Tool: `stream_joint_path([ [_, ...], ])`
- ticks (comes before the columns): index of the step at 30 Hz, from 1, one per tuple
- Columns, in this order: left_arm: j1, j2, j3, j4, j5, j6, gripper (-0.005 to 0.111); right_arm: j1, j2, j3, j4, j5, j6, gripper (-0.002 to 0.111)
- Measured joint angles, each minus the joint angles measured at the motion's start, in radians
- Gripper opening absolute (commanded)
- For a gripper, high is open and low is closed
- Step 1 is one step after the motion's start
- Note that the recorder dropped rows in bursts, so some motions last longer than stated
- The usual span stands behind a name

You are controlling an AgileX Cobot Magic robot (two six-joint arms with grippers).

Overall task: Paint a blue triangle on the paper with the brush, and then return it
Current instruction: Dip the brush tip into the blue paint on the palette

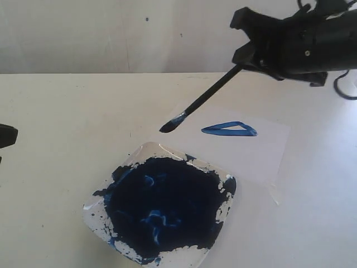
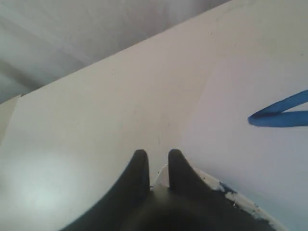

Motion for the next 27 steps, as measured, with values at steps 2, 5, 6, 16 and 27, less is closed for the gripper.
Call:
stream_joint_path([
  [2, -0.005, 0.0, 0.0, -0.022, 0.0, 0.0, 0.0, -0.019, 0.056, 0.0, 0.159, 0.054, -0.139, 0.0],
  [5, -0.024, 0.0, 0.0, -0.039, 0.003, 0.0, 0.0, -0.063, 0.143, 0.0, 0.35, 0.22, -0.303, 0.0],
  [6, -0.032, 0.0, 0.0, -0.041, 0.006, 0.0, 0.0, -0.081, 0.167, 0.0, 0.403, 0.268, -0.335, 0.0],
  [16, -0.087, 0.0, 0.0, -0.044, 0.017, 0.015, 0.0, -0.187, 0.275, 0.024, 0.549, 0.455, -0.482, 0.0],
  [27, -0.087, 0.0, 0.028, -0.045, -0.009, 0.034, 0.0, -0.286, 0.275, 0.262, 0.769, 0.616, -0.825, 0.0],
])
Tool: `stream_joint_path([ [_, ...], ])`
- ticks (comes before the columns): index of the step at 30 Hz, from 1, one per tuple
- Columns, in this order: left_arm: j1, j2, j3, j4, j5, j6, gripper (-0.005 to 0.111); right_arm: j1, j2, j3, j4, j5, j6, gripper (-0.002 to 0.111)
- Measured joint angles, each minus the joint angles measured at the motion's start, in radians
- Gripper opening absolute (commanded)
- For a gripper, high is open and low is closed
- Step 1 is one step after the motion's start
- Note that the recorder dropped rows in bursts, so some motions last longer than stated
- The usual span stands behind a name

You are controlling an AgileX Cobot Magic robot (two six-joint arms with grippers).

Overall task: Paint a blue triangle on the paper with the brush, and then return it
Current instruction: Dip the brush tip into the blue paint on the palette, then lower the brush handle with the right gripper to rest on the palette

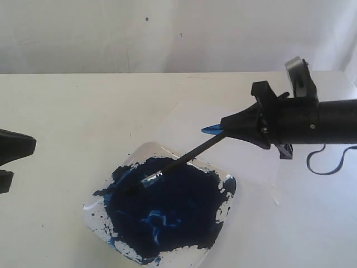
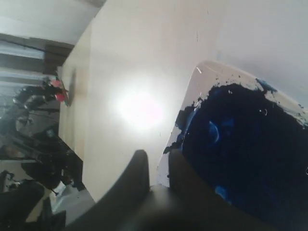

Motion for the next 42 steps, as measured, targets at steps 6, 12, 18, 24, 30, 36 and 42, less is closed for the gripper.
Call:
stream_joint_path([
  [6, 0.0, 0.0, 0.026, 0.0, -0.035, 0.007, 0.0, -0.062, 0.0, 0.15, 0.117, 0.007, -0.123, 0.0],
  [12, 0.0, 0.0, 0.026, 0.0, -0.043, 0.007, 0.0, -0.065, 0.0, 0.23, 0.121, -0.069, -0.128, 0.0],
  [18, 0.0, 0.0, 0.026, 0.0, -0.043, 0.007, 0.0, -0.065, 0.0, 0.234, 0.128, -0.129, -0.083, 0.0],
  [24, 0.0, 0.0, 0.026, 0.0, -0.043, 0.007, 0.0, -0.065, 0.0, 0.234, 0.138, -0.167, -0.031, 0.0],
  [30, 0.0, 0.0, 0.026, -0.007, -0.045, 0.007, 0.0, -0.065, 0.0, 0.221, 0.138, -0.174, -0.005, 0.0],
  [36, 0.0, 0.0, 0.026, -0.012, -0.045, 0.011, 0.0, -0.065, 0.0, 0.164, 0.138, -0.115, 0.006, 0.0],
  [42, 0.0, 0.0, 0.026, -0.012, -0.045, 0.011, 0.0, -0.065, 0.0, 0.13, 0.14, -0.09, 0.008, 0.0],
])
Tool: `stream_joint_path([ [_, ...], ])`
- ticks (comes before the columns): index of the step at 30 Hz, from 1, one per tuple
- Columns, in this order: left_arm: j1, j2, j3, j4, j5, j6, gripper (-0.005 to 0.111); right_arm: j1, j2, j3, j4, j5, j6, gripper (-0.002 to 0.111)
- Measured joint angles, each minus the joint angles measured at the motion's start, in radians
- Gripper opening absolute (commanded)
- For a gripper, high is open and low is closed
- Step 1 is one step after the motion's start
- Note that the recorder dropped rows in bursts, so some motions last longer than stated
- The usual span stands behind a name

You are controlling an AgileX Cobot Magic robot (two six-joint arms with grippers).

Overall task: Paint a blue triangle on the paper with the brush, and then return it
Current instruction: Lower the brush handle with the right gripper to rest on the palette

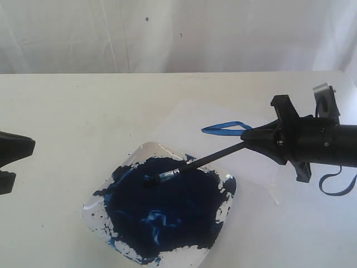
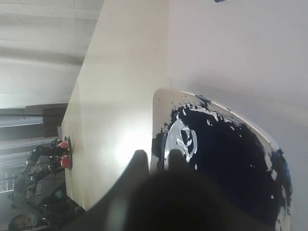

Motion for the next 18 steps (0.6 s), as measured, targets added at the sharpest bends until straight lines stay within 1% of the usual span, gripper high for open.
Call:
stream_joint_path([
  [5, 0.0, 0.0, 0.0, -0.006, 0.0, 0.0, 0.0, 0.01, 0.0, -0.028, 0.0, -0.005, 0.002, 0.0],
  [11, 0.0, 0.0, 0.0, -0.01, 0.0, 0.0, 0.0, 0.074, 0.0, -0.066, -0.002, -0.037, 0.002, 0.0],
  [15, 0.0, 0.0, 0.0, -0.01, 0.0, 0.0, 0.0, 0.08, 0.0, -0.069, -0.002, -0.1, 0.002, 0.0],
  [18, 0.0, 0.0, 0.0, -0.01, -0.001, 0.0, 0.0, 0.08, 0.002, -0.071, -0.002, -0.112, 0.002, 0.0],
])
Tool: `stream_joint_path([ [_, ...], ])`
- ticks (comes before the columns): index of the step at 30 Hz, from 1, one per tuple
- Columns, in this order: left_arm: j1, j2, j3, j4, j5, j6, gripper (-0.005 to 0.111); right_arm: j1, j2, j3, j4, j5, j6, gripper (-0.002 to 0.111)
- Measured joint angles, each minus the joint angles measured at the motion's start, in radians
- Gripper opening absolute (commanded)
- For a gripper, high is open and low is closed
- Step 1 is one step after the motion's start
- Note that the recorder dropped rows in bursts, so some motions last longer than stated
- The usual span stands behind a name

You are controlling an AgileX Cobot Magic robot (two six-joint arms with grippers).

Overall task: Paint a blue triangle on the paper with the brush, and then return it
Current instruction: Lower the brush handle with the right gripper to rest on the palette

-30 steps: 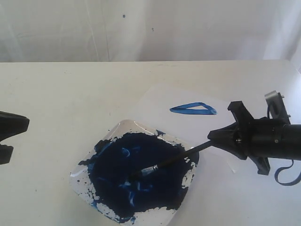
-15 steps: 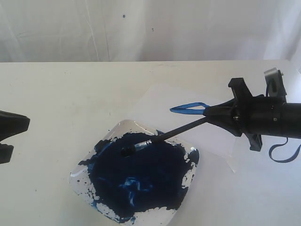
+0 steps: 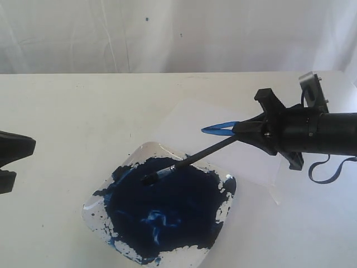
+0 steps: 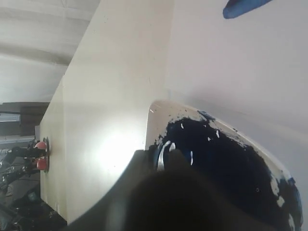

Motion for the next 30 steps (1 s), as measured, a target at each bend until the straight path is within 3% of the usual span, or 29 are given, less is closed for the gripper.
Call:
stream_joint_path([
  [30, 0.0, 0.0, 0.0, -0.004, 0.0, 0.0, 0.0, 0.0, 0.204, -0.005, 0.029, 0.01, 0.068, 0.0],
])
